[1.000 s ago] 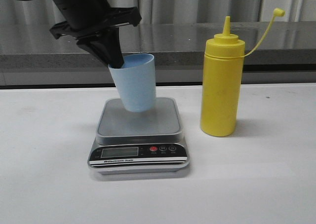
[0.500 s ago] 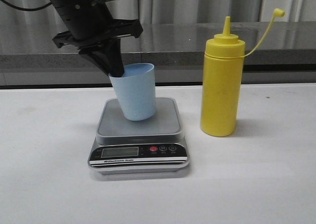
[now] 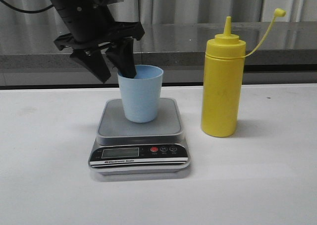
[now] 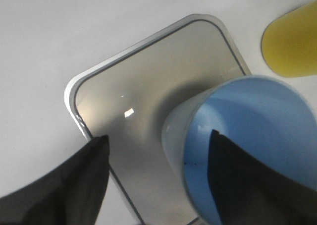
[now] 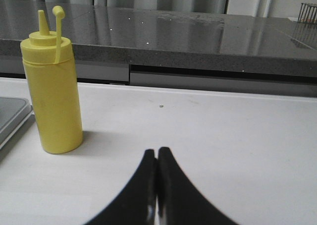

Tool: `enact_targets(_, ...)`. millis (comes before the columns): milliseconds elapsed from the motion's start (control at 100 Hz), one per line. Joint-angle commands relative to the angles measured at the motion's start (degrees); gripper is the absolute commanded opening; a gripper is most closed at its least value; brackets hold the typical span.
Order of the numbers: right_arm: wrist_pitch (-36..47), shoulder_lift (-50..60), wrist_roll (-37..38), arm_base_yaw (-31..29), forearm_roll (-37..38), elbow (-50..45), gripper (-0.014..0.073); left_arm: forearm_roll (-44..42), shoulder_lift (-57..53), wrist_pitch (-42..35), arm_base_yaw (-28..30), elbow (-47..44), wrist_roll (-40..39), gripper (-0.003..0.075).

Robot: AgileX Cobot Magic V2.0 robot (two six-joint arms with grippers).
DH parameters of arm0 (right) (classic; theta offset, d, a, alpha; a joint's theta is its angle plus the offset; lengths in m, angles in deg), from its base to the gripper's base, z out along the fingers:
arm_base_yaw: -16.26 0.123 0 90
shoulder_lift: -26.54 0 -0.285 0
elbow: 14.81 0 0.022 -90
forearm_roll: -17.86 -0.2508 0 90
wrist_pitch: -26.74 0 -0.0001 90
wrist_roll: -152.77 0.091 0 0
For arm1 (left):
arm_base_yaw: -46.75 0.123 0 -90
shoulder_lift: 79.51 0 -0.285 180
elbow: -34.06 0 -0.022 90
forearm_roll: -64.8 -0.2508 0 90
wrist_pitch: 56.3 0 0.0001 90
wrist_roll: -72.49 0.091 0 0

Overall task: Pour seasoning into cup on scale with both arms
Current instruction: 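Carry the blue cup with the left gripper over the scale and lower it, then open the left gripper and lift it away from the cup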

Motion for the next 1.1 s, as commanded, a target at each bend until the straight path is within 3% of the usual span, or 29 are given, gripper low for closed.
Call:
enact_targets(0,4.8,1.2,-0.3,-0.3,0.2,1.2,-0.0068,1.8,-3.0,-1.3,-0.2,1.8,-0.2,0.0474)
enact_targets(330,4.8,1.2,-0.3,-0.3,0.2,1.2,-0.0068,2.3,-7.1,-1.2,-0.2,1.8,-0.2,0.0474)
enact_targets(670,4.8,1.2,-0.3,-0.3,0.2,1.2,-0.0068,-3.3,-17.1,-4.6,2.5,0.5,-0.2,0.0474)
enact_targets(1090,4.8,1.2,-0.3,-0.3,0.2,1.2,-0.0068,-3.3,-38.1,-22.3,15.8,-24.3,-0.3,0.0474)
